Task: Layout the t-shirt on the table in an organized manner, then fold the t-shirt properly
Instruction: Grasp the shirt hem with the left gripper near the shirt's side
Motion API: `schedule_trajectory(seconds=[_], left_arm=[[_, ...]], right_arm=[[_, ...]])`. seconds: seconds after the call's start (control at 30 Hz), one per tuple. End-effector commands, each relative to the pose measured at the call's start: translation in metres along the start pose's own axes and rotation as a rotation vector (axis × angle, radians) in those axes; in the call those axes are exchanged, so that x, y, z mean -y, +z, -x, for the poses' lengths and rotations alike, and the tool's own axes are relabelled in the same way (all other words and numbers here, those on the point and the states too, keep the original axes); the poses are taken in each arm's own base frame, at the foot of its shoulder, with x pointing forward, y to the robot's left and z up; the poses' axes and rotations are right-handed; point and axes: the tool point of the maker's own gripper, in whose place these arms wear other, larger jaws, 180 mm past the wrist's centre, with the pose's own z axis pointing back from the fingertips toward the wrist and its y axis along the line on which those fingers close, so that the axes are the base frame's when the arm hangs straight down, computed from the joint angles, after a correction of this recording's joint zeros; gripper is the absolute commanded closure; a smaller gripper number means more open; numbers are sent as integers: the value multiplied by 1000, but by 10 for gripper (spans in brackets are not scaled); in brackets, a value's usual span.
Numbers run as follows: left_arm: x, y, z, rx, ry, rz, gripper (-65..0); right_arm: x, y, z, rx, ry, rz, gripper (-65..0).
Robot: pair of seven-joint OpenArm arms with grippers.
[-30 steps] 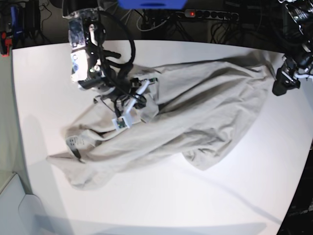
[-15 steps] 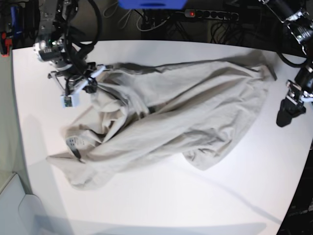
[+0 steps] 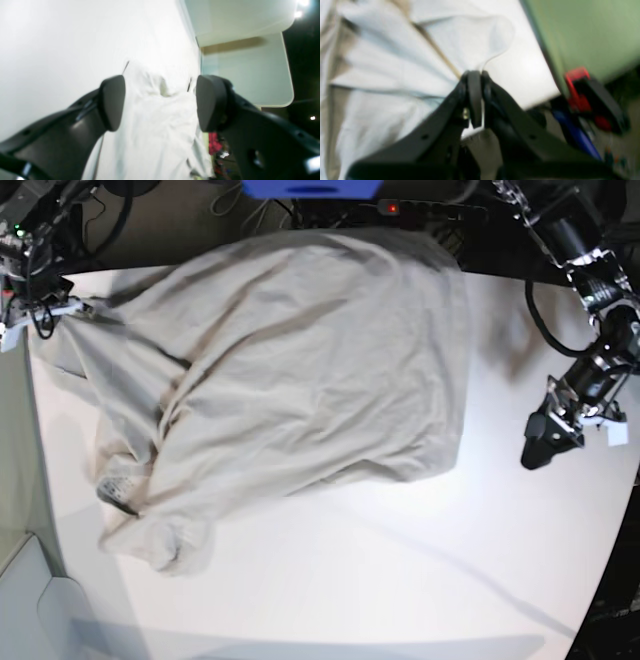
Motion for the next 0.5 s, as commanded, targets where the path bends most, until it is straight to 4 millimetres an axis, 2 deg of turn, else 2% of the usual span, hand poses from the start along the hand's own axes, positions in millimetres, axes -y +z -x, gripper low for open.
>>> schedule_trajectory(seconds=[0.0,0.07,0.2,0.37,0.47], left_arm=[[21,-10,-6,3,-15,64,-434],[30,-23,5,-36,-19,86,-434],[36,-47,29,-111,-65,60,-434],[25,-64,59,-161,-83,-13,-434],[22,-72,67,-182,-111,-56,-434]], right_arm=[[1,2,-14,53,8,-3,0],[0,2,-13,49,9,-5,0],[0,2,-13,49,9,-5,0],[0,2,-13,47,9,-5,0],[0,1,-14,50,8,-6,0]])
